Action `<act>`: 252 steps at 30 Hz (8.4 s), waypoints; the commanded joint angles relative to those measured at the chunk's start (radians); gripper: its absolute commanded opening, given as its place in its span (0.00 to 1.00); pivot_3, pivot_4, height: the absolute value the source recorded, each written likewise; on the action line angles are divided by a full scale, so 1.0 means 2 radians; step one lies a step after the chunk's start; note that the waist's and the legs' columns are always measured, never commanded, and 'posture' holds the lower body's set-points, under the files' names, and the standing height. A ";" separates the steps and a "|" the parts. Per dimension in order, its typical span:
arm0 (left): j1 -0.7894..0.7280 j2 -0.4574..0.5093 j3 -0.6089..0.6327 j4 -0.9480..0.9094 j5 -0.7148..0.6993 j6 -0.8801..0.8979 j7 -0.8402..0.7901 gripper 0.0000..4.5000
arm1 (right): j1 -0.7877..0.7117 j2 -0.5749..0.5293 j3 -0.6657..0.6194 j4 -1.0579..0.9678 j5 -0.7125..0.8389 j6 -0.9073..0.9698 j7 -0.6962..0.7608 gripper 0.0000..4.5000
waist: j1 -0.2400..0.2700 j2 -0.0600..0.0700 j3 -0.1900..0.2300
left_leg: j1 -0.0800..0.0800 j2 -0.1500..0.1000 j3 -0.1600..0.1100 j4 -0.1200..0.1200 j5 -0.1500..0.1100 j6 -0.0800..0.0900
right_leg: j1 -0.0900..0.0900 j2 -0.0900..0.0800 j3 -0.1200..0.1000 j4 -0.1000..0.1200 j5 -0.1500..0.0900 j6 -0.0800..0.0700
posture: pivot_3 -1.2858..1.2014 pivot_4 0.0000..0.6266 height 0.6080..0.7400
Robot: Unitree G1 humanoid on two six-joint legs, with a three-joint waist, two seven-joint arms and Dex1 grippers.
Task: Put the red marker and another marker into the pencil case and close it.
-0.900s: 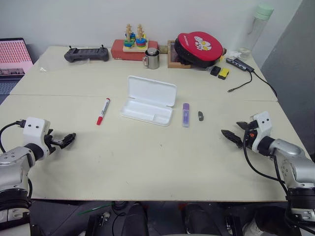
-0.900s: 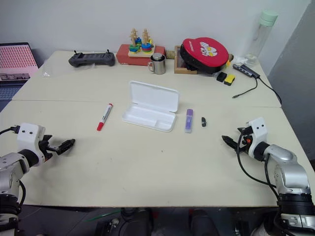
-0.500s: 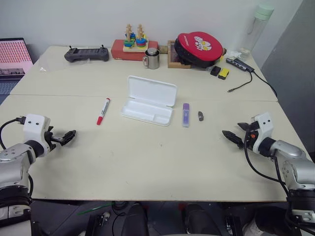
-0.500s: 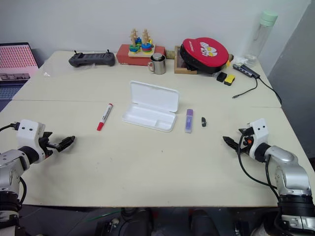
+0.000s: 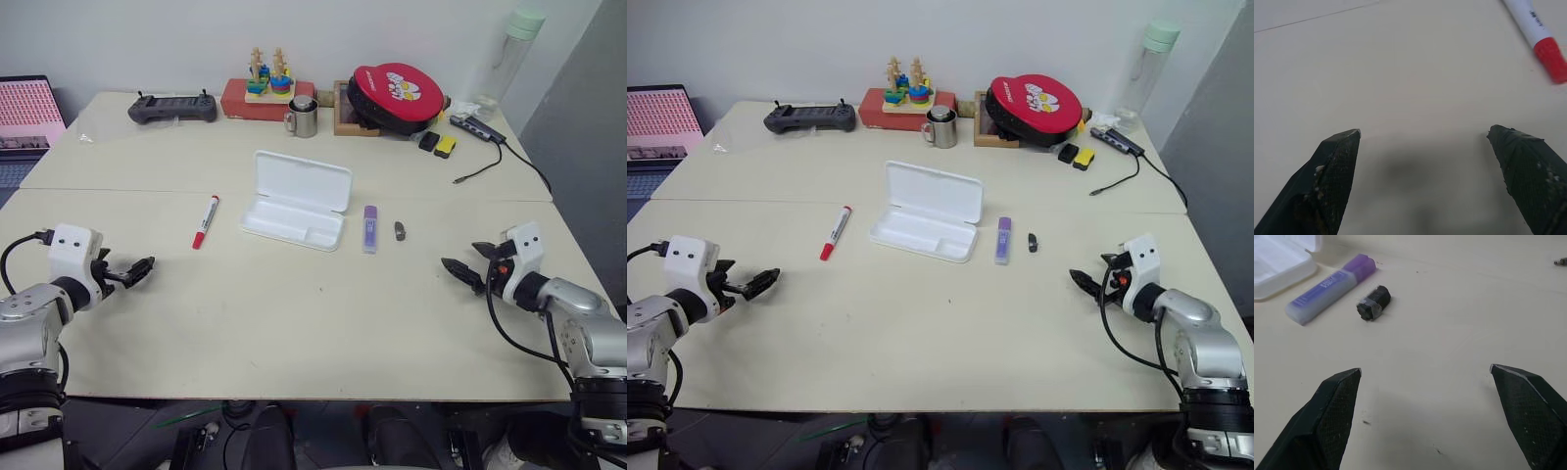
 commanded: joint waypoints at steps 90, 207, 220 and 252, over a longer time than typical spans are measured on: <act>-0.097 -0.114 -0.048 -0.027 -0.022 0.076 0.112 1.00 | -0.267 0.233 0.160 0.055 -0.062 -0.010 0.103 0.99 | 0.003 0.000 0.000 | -0.001 0.000 -0.002 0.003 0.000 -0.001 | -0.001 0.001 -0.001 0.005 0.001 -0.002 | 0.52 0.24 1.00; -0.193 -0.162 -0.159 -0.168 -0.075 -0.002 -0.223 1.00 | -0.170 0.269 0.147 0.063 -0.169 0.132 -0.323 0.67 | -0.001 0.001 0.001 | -0.007 0.000 -0.003 0.006 0.002 -0.001 | -0.007 0.001 -0.001 0.011 0.001 -0.002 | 0.52 0.24 1.00; -0.191 -0.160 -0.152 -0.170 -0.075 -0.003 -0.209 1.00 | -0.187 0.287 0.097 0.061 -0.155 0.092 -0.337 0.24 | -0.001 0.001 0.001 | -0.007 0.000 -0.003 0.006 0.002 -0.001 | -0.007 0.001 -0.001 0.011 0.001 -0.002 | 0.52 0.24 1.00; 0.245 -0.005 0.102 -0.416 -0.135 0.079 -0.142 1.00 | -0.350 0.266 0.335 0.235 -0.146 -0.011 0.091 0.24 | -0.003 0.000 0.001 | -0.005 0.001 -0.001 0.003 0.002 -0.001 | -0.008 0.001 -0.001 0.010 -0.001 -0.005 | 0.52 0.24 1.00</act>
